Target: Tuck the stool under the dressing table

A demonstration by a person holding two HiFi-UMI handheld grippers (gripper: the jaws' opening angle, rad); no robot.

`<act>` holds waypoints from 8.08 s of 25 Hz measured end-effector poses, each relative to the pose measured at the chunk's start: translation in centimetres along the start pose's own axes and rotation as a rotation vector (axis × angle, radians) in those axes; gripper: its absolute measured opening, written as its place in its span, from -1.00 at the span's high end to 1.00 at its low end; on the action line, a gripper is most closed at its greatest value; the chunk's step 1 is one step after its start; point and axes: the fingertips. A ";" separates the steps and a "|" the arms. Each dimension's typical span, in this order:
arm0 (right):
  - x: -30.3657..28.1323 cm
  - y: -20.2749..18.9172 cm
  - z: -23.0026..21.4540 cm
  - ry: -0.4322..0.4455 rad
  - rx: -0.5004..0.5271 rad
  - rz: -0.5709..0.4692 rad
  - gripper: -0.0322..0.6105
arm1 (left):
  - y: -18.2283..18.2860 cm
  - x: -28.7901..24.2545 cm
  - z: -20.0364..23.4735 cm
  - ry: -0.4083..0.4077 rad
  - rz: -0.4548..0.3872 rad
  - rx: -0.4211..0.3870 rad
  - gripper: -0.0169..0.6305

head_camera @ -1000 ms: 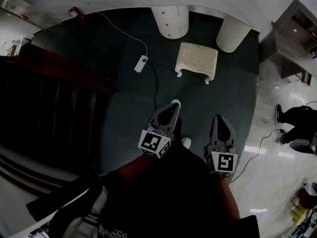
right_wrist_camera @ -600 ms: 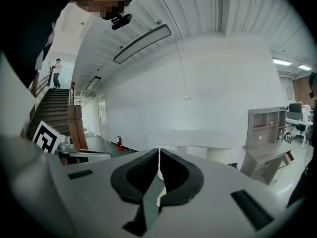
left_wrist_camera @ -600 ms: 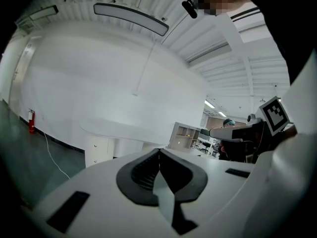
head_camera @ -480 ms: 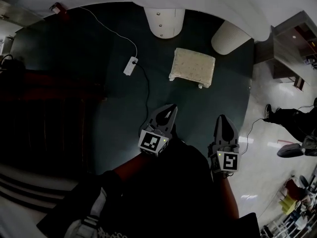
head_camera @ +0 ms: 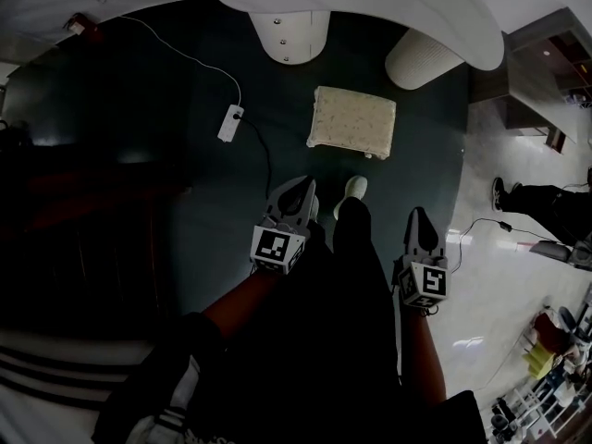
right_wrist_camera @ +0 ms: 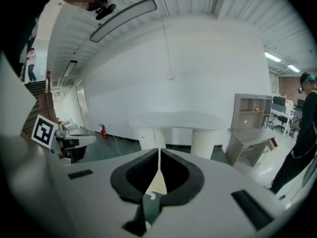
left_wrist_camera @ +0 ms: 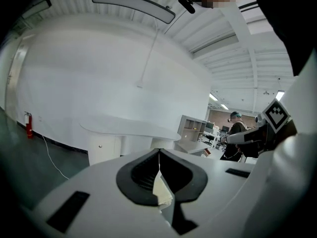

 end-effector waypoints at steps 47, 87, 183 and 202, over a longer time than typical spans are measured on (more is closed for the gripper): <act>-40.9 -37.2 -17.3 0.111 0.102 0.414 0.30 | -37.2 -32.6 14.3 0.084 0.418 0.039 0.51; -44.5 -40.5 -17.1 0.132 0.146 0.515 0.11 | -45.4 -35.6 17.5 0.070 0.704 0.029 0.25; -50.7 -35.6 -18.3 0.107 0.072 0.284 0.10 | -39.9 -42.2 22.3 0.162 0.479 -0.025 0.27; -52.3 -33.5 -20.9 0.071 0.117 0.241 0.11 | -38.5 -44.4 21.4 0.144 0.465 -0.008 0.27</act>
Point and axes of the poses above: the fingertips, and each gripper's own axes: x backward along the fingers, z to its left, y out of its top, and after that the axes turned 8 degrees about z, right-handed
